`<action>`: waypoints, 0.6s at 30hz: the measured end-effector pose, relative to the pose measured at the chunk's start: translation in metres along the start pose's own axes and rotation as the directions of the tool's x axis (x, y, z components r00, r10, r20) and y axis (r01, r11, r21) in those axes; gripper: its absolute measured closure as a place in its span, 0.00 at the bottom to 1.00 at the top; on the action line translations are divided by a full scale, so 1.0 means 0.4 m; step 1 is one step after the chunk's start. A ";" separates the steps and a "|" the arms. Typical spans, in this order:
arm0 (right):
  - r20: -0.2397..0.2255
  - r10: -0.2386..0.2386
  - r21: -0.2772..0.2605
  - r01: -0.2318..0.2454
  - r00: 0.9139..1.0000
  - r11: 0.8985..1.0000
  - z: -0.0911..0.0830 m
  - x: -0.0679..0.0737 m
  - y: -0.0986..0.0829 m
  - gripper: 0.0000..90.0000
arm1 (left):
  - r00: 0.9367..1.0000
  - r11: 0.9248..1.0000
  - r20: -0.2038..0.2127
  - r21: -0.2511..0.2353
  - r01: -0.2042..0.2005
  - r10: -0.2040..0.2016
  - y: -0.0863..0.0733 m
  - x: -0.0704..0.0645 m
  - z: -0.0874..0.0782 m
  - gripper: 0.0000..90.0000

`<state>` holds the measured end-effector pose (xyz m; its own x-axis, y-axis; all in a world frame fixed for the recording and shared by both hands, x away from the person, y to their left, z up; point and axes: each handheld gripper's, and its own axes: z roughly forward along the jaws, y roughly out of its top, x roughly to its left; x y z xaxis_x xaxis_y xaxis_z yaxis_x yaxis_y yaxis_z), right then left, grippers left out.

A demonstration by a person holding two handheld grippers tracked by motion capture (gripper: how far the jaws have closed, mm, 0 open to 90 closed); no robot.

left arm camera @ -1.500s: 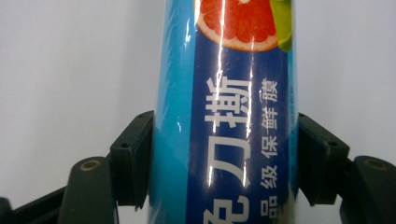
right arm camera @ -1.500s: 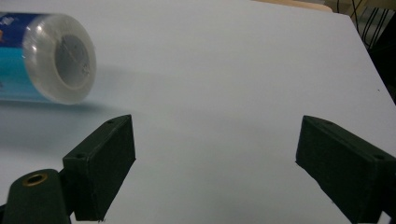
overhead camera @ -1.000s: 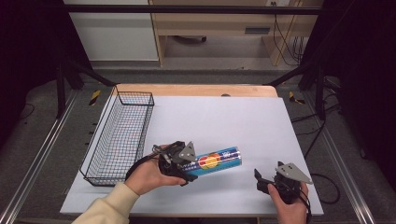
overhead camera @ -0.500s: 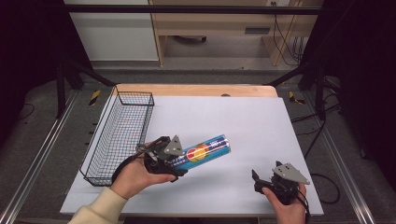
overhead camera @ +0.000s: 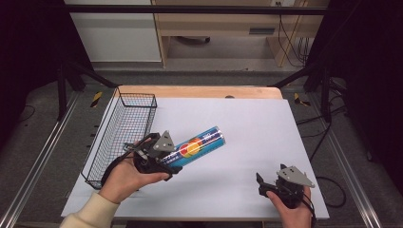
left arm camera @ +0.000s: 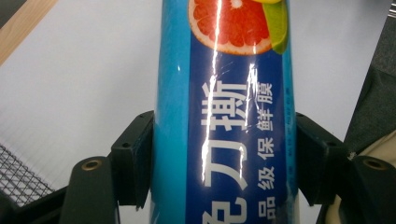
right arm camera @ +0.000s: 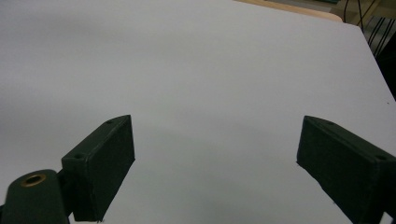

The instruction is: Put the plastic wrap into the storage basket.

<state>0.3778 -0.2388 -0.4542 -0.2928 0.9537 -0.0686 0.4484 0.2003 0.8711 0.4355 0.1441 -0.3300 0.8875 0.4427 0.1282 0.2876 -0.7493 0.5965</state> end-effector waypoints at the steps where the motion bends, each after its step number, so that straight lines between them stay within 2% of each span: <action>1: 0.000 0.000 0.000 0.000 1.000 1.000 0.000 0.000 0.000 0.13 | 1.000 1.000 0.000 0.000 0.000 0.000 0.000 0.000 0.000 0.36; 5: 0.002 -0.001 0.000 0.001 1.000 1.000 -0.001 0.002 0.000 0.13 | 1.000 1.000 0.000 0.004 0.009 -0.009 -0.007 0.006 -0.019 0.36; 9: 0.008 0.033 -0.007 -0.033 0.999 0.999 -0.003 0.003 -0.001 0.10 | 1.000 1.000 -0.011 -0.008 0.011 -0.011 -0.013 0.007 -0.038 0.36; 14: 0.030 0.013 -0.011 -0.013 0.999 1.000 -0.002 0.003 0.000 0.10 | 1.000 0.999 -0.016 -0.030 0.015 -0.015 -0.022 0.017 -0.059 0.36; 15: 0.030 0.013 -0.011 -0.013 0.999 1.000 -0.002 0.003 0.000 0.10 | 0.999 0.999 -0.026 -0.020 0.029 -0.030 -0.026 0.018 -0.067 0.36; 18: 0.033 0.017 -0.012 -0.017 0.999 1.000 -0.004 0.002 0.000 0.10 | 0.998 0.999 -0.043 -0.032 0.043 -0.045 -0.036 0.023 -0.083 0.36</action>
<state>0.3760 -0.2386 -0.4535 -0.2568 0.9639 -0.0699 0.4428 0.1817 0.8780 0.4276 0.1755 -0.3109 0.8576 0.4963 0.1352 0.3141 -0.7135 0.6263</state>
